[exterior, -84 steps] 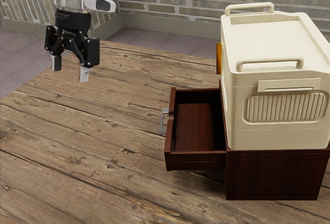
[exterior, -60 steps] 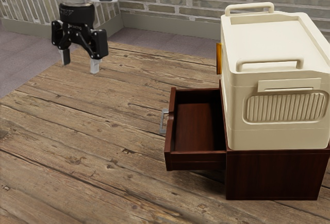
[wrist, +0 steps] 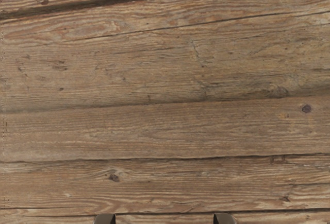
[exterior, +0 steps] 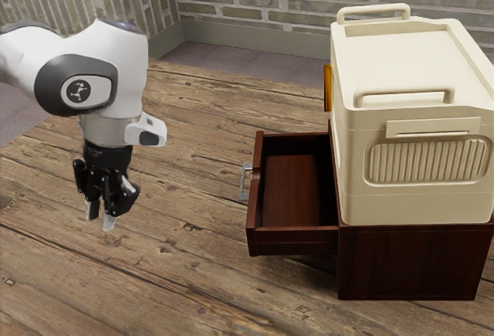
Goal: Push the drawer handle with one arm to close the drawer
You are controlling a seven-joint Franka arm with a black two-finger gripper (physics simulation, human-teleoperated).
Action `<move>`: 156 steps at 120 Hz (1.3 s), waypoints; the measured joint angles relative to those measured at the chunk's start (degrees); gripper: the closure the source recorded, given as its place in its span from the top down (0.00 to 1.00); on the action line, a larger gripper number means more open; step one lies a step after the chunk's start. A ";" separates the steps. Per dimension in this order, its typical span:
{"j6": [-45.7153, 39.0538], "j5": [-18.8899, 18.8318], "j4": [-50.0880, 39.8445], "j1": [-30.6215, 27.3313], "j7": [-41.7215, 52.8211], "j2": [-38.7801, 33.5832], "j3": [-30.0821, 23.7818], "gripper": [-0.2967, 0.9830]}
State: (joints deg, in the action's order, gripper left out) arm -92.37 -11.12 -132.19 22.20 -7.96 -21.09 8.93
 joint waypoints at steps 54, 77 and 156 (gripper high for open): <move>-35.20 -11.86 -7.73 -3.89 29.77 2.81 -0.01 0.17; -39.90 -12.29 -7.91 -3.91 37.91 3.60 -0.02 0.16; -47.20 -10.03 -0.74 -2.11 51.11 14.38 -0.39 0.15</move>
State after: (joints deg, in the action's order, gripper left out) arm -139.57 -21.15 -132.93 20.08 43.16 -6.70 8.54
